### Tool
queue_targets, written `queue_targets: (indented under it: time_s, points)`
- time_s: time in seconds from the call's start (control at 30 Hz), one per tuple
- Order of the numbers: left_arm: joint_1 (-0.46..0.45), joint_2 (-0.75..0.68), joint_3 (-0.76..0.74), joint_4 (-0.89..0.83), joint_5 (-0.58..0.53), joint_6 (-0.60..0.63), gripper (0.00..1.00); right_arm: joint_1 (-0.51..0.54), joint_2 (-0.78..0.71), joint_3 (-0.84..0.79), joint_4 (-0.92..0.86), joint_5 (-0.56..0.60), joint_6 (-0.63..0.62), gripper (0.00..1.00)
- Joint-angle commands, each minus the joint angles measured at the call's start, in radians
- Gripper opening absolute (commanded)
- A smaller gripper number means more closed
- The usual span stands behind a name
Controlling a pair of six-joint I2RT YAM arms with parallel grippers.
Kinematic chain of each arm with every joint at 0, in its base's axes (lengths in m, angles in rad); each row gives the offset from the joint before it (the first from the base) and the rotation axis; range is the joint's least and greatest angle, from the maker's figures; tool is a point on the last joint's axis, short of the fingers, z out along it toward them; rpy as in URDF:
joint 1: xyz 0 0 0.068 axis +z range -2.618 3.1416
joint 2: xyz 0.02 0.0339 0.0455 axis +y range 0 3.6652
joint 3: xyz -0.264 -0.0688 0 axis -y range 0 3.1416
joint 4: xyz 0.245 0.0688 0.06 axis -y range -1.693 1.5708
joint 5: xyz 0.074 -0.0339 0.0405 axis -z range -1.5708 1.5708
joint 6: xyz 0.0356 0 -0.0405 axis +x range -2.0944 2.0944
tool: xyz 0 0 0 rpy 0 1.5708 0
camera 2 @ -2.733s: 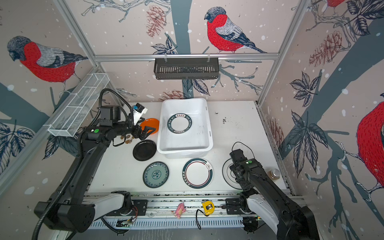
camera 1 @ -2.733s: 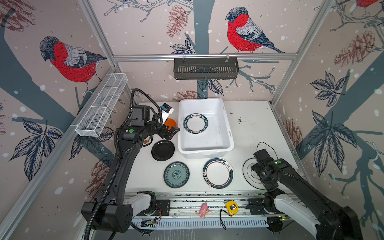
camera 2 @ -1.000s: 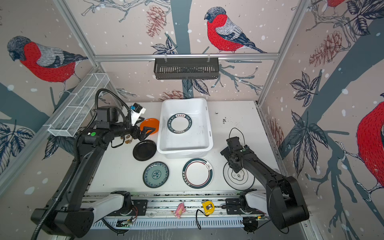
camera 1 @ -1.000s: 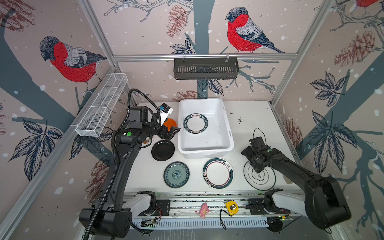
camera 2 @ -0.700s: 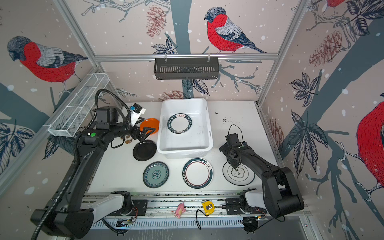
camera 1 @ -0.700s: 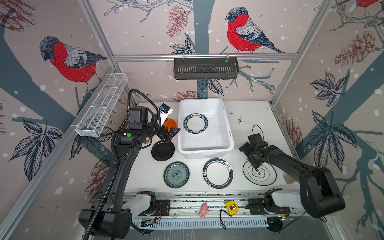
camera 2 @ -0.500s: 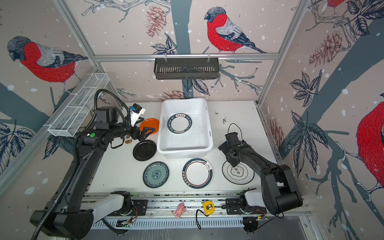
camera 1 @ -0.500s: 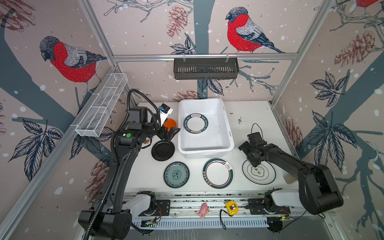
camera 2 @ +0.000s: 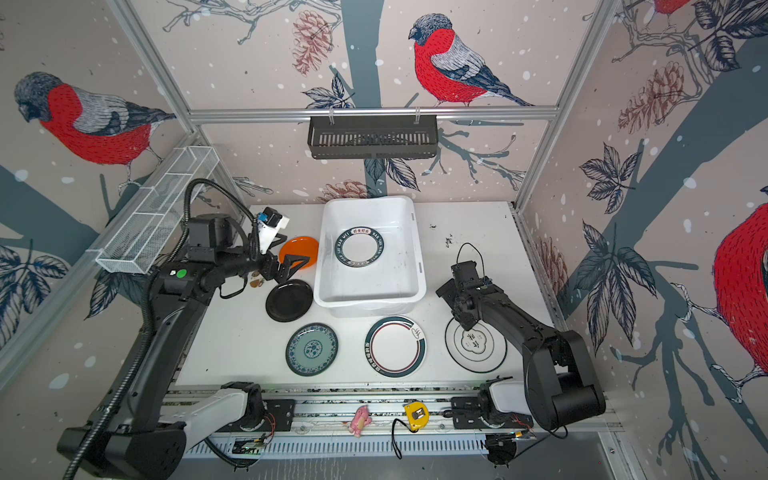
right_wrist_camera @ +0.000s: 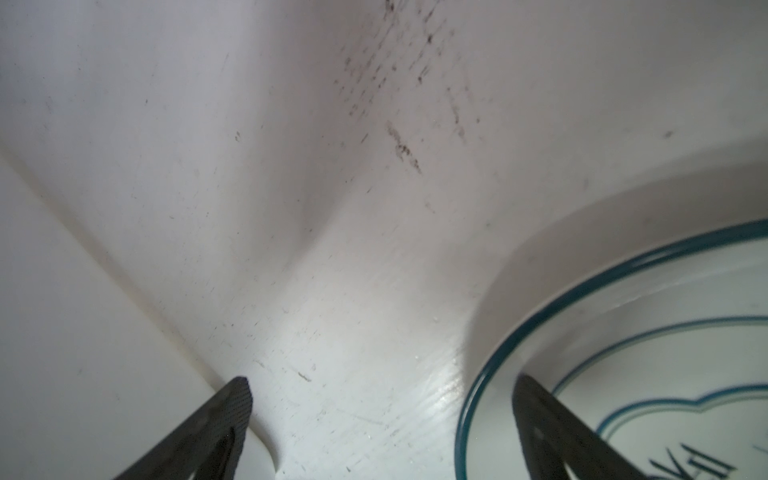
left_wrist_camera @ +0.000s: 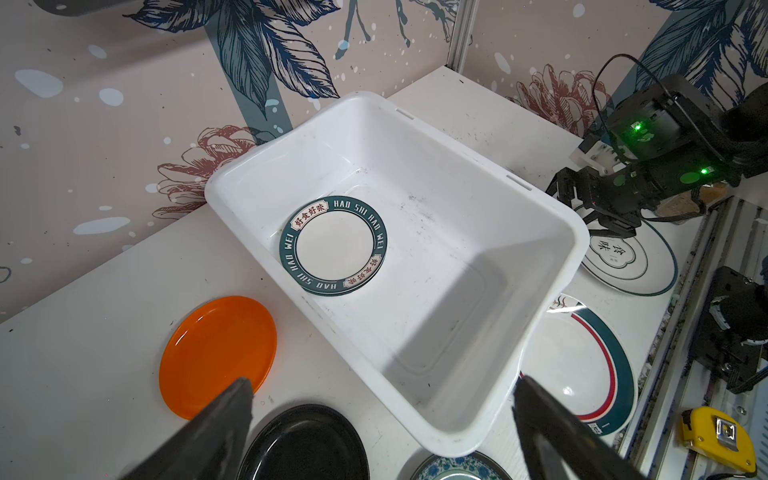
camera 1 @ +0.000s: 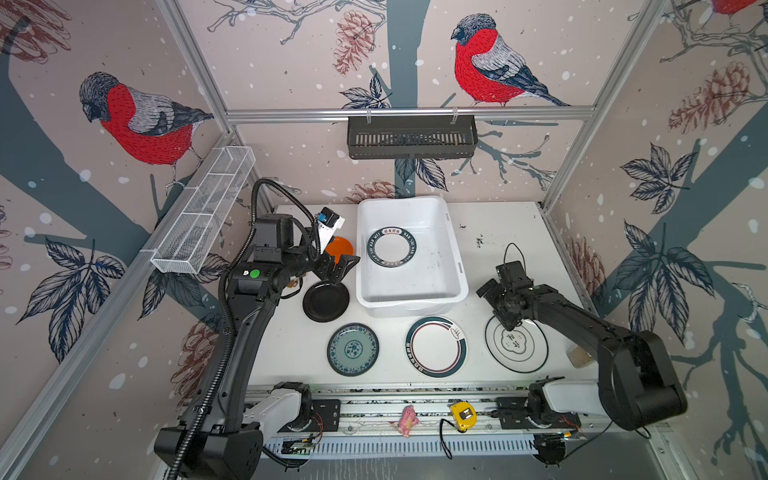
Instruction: Place the plates into the plastic bin on the countertop
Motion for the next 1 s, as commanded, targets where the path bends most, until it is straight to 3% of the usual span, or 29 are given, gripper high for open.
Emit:
queue_targets:
  time_s: [0.0, 0.43, 0.73, 0.97]
  points:
    - [-0.001, -0.009, -0.003, 0.005, 0.008, 0.017, 0.97, 0.001, 0.003, 0.012, 0.010, -0.012, -0.005, 0.99]
    - [-0.001, -0.047, -0.025, 0.000, 0.009, 0.031, 0.97, 0.001, -0.037, 0.062, -0.077, 0.027, -0.029, 0.99]
    - [-0.001, -0.031, 0.000, 0.015, 0.054, 0.045, 0.97, -0.061, -0.316, 0.053, -0.440, 0.170, -0.061, 0.99]
    - [-0.001, 0.003, 0.003, 0.028, 0.093, 0.077, 0.97, -0.200, -0.454, -0.078, -0.574, 0.118, -0.125, 0.99]
